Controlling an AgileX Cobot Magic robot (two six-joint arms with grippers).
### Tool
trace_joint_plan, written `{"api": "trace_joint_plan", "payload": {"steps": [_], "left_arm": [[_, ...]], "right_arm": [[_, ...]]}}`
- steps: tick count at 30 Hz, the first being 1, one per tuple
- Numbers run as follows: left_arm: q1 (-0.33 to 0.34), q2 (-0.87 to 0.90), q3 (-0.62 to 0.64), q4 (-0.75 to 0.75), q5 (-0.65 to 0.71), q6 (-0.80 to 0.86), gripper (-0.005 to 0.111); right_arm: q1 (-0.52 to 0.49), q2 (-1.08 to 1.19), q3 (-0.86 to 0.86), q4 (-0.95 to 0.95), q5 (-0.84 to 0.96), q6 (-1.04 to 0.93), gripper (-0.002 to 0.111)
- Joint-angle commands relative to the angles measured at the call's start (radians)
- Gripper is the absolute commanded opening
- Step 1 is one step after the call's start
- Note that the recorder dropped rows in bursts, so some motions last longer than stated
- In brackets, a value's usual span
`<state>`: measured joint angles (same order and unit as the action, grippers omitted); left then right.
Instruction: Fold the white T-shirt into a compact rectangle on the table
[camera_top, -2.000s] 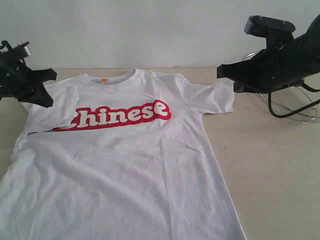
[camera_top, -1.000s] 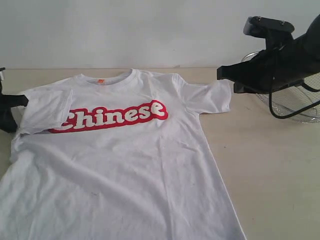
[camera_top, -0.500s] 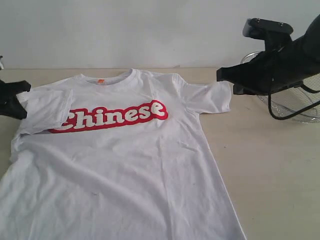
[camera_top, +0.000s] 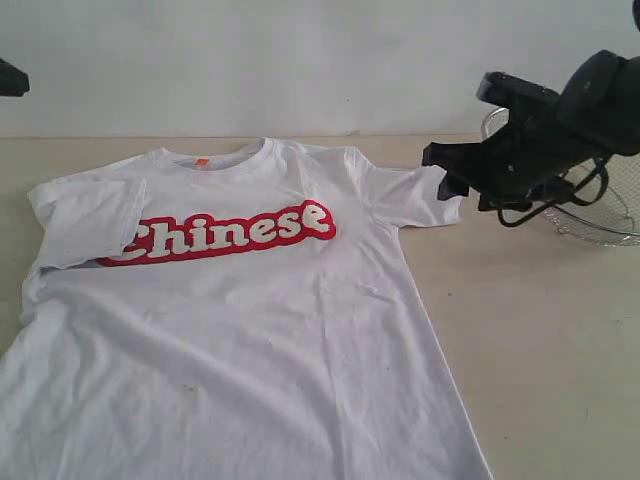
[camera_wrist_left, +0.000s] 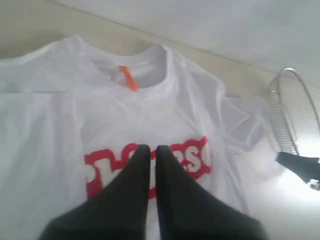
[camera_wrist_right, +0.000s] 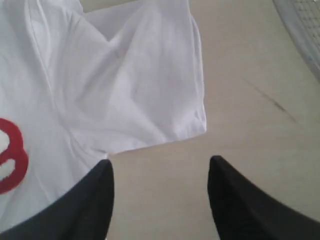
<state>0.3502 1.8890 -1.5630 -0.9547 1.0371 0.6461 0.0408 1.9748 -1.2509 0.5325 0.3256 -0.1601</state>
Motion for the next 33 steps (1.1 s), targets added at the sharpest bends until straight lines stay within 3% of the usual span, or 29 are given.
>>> {"api": "trace_joint_plan", "payload": {"steps": [1,7,15,33], "left_arm": [[-0.001,-0.053,0.005,-0.121,0.029,0.064,0.005],[-0.001,-0.103,0.009,-0.123,0.046,0.067,0.005],[-0.001,-0.103,0.114,-0.123,-0.021,0.109,0.005],[-0.001,-0.103,0.113,-0.126,-0.018,0.114,0.005]], "right_arm": [[-0.008,0.091,-0.092,0.012,0.020,-0.005,0.051],[-0.011,0.190,-0.148,0.047,-0.068,-0.027,0.051],[-0.011,0.207,-0.150,0.047,-0.207,-0.062,0.051],[-0.009,0.249,-0.177,0.060,-0.232,-0.060,0.051]]}}
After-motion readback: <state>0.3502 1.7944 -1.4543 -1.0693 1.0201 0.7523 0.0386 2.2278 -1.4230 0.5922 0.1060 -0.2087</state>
